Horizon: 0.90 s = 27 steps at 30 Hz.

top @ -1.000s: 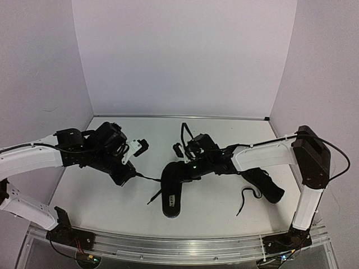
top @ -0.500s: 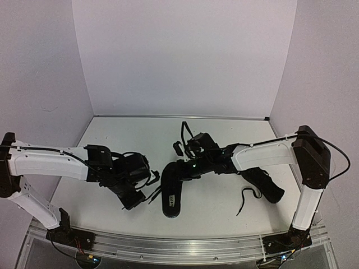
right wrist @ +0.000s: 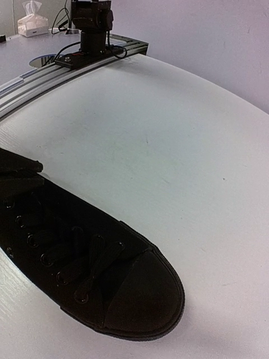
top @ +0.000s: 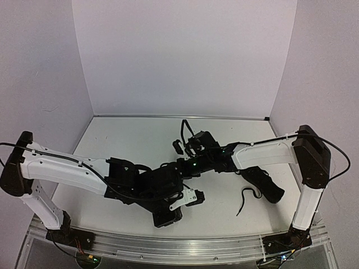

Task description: Tie the shoes

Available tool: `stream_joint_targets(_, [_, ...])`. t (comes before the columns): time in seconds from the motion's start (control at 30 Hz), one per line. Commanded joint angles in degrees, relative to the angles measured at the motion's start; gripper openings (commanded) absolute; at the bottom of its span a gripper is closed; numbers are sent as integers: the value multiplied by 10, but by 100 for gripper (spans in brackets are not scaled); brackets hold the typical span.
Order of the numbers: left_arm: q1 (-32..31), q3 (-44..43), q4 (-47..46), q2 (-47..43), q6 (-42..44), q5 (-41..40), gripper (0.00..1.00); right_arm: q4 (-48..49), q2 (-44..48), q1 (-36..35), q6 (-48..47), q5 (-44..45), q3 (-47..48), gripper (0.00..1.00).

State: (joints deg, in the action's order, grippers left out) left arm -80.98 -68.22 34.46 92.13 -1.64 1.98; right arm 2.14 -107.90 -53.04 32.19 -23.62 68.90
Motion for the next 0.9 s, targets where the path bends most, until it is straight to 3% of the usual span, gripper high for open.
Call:
stream_joint_targets(0.0, [3, -11, -160, 27, 114, 9, 0, 16, 9, 2, -24, -26, 17, 0])
stream_joint_targets(0.2, [24, -45, -252, 98, 205, 10, 0, 22, 8, 1, -35, -52, 15, 0])
stream_joint_targets(0.4, [79, -57, -299, 125, 220, 61, 1, 23, 8, 2, -35, -62, 16, 0])
stream_joint_targets(0.63, [99, -39, -326, 123, 230, 66, 25, 23, 0, 2, -33, -69, 24, 0])
stream_joint_targets(0.87, [103, 2, -330, 65, 229, 84, 37, 23, -10, 2, -31, -73, 28, 0])
